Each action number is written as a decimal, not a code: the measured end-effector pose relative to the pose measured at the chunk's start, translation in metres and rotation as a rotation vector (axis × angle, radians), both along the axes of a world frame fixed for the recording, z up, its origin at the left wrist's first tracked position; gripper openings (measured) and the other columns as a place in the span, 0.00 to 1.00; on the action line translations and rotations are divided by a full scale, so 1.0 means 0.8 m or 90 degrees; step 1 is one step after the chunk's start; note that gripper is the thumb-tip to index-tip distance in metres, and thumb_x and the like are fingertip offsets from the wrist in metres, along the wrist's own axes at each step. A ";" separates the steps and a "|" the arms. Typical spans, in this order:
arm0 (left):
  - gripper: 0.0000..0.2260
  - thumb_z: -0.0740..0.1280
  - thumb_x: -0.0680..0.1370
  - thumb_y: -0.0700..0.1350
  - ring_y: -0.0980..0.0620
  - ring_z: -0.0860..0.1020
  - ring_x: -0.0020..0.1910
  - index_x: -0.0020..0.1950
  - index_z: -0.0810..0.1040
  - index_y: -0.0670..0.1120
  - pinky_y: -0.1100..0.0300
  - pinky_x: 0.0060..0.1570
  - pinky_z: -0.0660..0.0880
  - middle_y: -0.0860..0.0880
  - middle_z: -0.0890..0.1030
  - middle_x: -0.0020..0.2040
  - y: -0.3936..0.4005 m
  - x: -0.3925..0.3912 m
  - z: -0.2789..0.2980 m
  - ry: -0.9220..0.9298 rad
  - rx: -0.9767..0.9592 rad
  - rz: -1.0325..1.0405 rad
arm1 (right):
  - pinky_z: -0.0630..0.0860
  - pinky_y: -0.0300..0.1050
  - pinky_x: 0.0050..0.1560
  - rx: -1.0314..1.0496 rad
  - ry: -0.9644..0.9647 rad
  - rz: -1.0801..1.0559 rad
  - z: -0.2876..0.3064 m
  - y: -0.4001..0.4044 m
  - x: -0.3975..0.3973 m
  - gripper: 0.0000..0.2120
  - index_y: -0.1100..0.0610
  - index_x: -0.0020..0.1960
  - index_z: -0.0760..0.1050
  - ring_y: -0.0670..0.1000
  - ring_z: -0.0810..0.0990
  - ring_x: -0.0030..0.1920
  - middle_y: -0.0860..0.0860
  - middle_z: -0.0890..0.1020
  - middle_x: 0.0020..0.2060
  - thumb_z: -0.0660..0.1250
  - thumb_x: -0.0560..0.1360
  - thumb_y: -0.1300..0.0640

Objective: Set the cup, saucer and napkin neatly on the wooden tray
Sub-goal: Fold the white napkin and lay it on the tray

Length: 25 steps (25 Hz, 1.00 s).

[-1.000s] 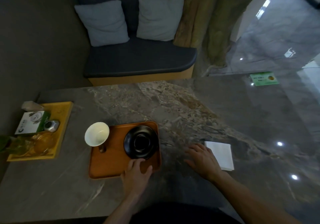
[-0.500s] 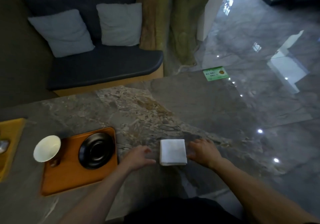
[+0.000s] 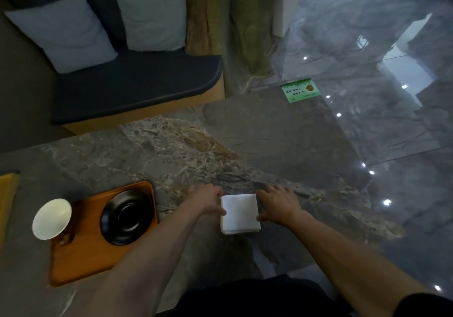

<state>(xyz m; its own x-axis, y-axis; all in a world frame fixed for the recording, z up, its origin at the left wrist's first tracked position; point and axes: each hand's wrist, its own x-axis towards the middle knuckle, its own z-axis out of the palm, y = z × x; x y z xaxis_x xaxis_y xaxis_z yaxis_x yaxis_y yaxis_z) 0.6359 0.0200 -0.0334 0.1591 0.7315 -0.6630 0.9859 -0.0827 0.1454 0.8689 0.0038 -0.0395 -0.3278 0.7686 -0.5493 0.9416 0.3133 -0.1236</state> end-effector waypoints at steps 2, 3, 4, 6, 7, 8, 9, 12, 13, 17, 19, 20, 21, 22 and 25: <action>0.26 0.72 0.69 0.61 0.47 0.73 0.61 0.64 0.73 0.55 0.44 0.62 0.65 0.49 0.76 0.61 0.000 0.007 -0.007 0.022 0.008 -0.010 | 0.63 0.63 0.65 -0.005 -0.007 -0.001 -0.007 0.005 -0.007 0.37 0.46 0.71 0.63 0.59 0.64 0.69 0.54 0.67 0.70 0.70 0.67 0.37; 0.26 0.72 0.69 0.61 0.47 0.73 0.62 0.64 0.72 0.55 0.43 0.63 0.65 0.49 0.75 0.62 -0.001 0.009 -0.010 0.030 0.018 -0.010 | 0.62 0.63 0.66 -0.004 -0.007 0.000 -0.010 0.005 -0.010 0.37 0.46 0.71 0.63 0.59 0.63 0.69 0.54 0.66 0.71 0.71 0.67 0.38; 0.26 0.72 0.69 0.60 0.46 0.72 0.63 0.65 0.72 0.55 0.43 0.64 0.65 0.49 0.75 0.63 -0.003 0.012 -0.013 0.036 0.031 -0.010 | 0.61 0.63 0.67 0.000 -0.004 0.004 -0.014 0.005 -0.011 0.37 0.46 0.71 0.63 0.59 0.62 0.69 0.54 0.65 0.71 0.71 0.67 0.39; 0.26 0.72 0.70 0.59 0.45 0.71 0.64 0.65 0.71 0.55 0.44 0.65 0.65 0.48 0.74 0.63 -0.006 0.015 -0.016 0.041 0.053 -0.008 | 0.61 0.62 0.67 0.013 0.006 0.011 -0.021 0.004 -0.014 0.36 0.46 0.70 0.64 0.60 0.62 0.69 0.55 0.66 0.70 0.72 0.67 0.40; 0.25 0.72 0.70 0.58 0.45 0.70 0.64 0.64 0.71 0.55 0.44 0.65 0.65 0.48 0.73 0.64 -0.006 0.015 -0.017 0.038 0.057 -0.008 | 0.61 0.62 0.66 0.023 0.011 0.014 -0.025 0.004 -0.017 0.35 0.47 0.69 0.65 0.60 0.62 0.68 0.55 0.66 0.69 0.73 0.66 0.41; 0.24 0.72 0.70 0.57 0.45 0.70 0.64 0.64 0.71 0.54 0.44 0.65 0.65 0.48 0.73 0.64 -0.007 0.015 -0.018 0.034 0.059 -0.007 | 0.62 0.61 0.66 0.032 0.017 0.015 -0.027 0.004 -0.018 0.35 0.47 0.68 0.65 0.60 0.62 0.67 0.55 0.66 0.69 0.74 0.66 0.41; 0.24 0.72 0.70 0.57 0.45 0.69 0.64 0.63 0.71 0.54 0.45 0.65 0.65 0.47 0.72 0.64 -0.007 0.015 -0.019 0.029 0.061 -0.005 | 0.62 0.60 0.65 0.038 0.025 0.016 -0.029 0.004 -0.018 0.35 0.48 0.68 0.65 0.59 0.62 0.67 0.55 0.66 0.69 0.74 0.65 0.42; 0.23 0.73 0.70 0.54 0.46 0.69 0.63 0.62 0.71 0.53 0.47 0.64 0.66 0.48 0.72 0.62 -0.010 0.018 -0.019 0.010 0.077 0.021 | 0.63 0.59 0.65 0.045 0.046 0.002 -0.031 0.003 -0.019 0.36 0.48 0.67 0.65 0.59 0.63 0.66 0.54 0.67 0.67 0.76 0.64 0.43; 0.22 0.73 0.69 0.54 0.46 0.70 0.62 0.61 0.71 0.53 0.47 0.63 0.67 0.48 0.73 0.62 -0.011 0.019 -0.019 0.000 0.082 0.036 | 0.63 0.59 0.65 0.046 0.055 -0.004 -0.031 0.002 -0.019 0.36 0.48 0.66 0.65 0.59 0.63 0.66 0.54 0.67 0.67 0.76 0.63 0.44; 0.16 0.71 0.70 0.52 0.46 0.73 0.56 0.53 0.70 0.52 0.49 0.57 0.70 0.48 0.77 0.55 -0.025 0.017 -0.022 -0.074 0.108 0.108 | 0.64 0.56 0.63 0.041 0.112 -0.060 -0.029 -0.008 -0.021 0.30 0.48 0.61 0.65 0.56 0.68 0.62 0.51 0.73 0.61 0.75 0.65 0.47; 0.13 0.70 0.72 0.51 0.46 0.76 0.52 0.50 0.69 0.53 0.51 0.51 0.72 0.47 0.79 0.51 -0.038 0.015 -0.024 -0.141 0.098 0.188 | 0.68 0.53 0.58 0.024 0.159 -0.119 -0.029 -0.019 -0.022 0.25 0.47 0.58 0.64 0.55 0.72 0.59 0.51 0.77 0.57 0.73 0.67 0.50; 0.12 0.70 0.72 0.50 0.46 0.77 0.50 0.48 0.68 0.53 0.51 0.48 0.74 0.47 0.79 0.49 -0.044 0.014 -0.025 -0.169 0.091 0.221 | 0.69 0.51 0.53 0.014 0.182 -0.150 -0.028 -0.024 -0.021 0.22 0.47 0.56 0.63 0.55 0.73 0.56 0.51 0.78 0.54 0.72 0.68 0.51; 0.11 0.70 0.73 0.49 0.48 0.78 0.47 0.48 0.68 0.53 0.52 0.45 0.75 0.48 0.80 0.47 -0.050 0.013 -0.025 -0.191 0.085 0.252 | 0.70 0.50 0.47 0.004 0.205 -0.177 -0.027 -0.029 -0.021 0.20 0.47 0.54 0.63 0.54 0.75 0.53 0.52 0.78 0.52 0.70 0.69 0.52; 0.11 0.70 0.73 0.48 0.50 0.78 0.45 0.47 0.68 0.53 0.55 0.41 0.74 0.49 0.79 0.45 -0.058 0.012 -0.024 -0.216 0.079 0.292 | 0.72 0.49 0.43 -0.008 0.232 -0.199 -0.025 -0.035 -0.019 0.18 0.47 0.52 0.63 0.54 0.77 0.50 0.52 0.79 0.49 0.70 0.70 0.52; 0.12 0.72 0.74 0.45 0.55 0.76 0.42 0.47 0.68 0.54 0.62 0.35 0.71 0.50 0.78 0.45 -0.079 0.005 -0.017 -0.339 0.063 0.421 | 0.76 0.48 0.40 -0.082 0.373 -0.299 -0.012 -0.046 -0.013 0.14 0.50 0.49 0.66 0.51 0.78 0.43 0.49 0.78 0.43 0.70 0.71 0.55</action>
<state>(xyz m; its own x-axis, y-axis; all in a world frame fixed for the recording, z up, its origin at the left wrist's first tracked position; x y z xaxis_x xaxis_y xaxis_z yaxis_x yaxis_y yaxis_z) 0.6395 -0.0433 -0.0467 -0.0489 0.8340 -0.5496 0.6379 0.4495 0.6253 0.8588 -0.0330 -0.0491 -0.2473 0.8412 -0.4810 0.7417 -0.1551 -0.6526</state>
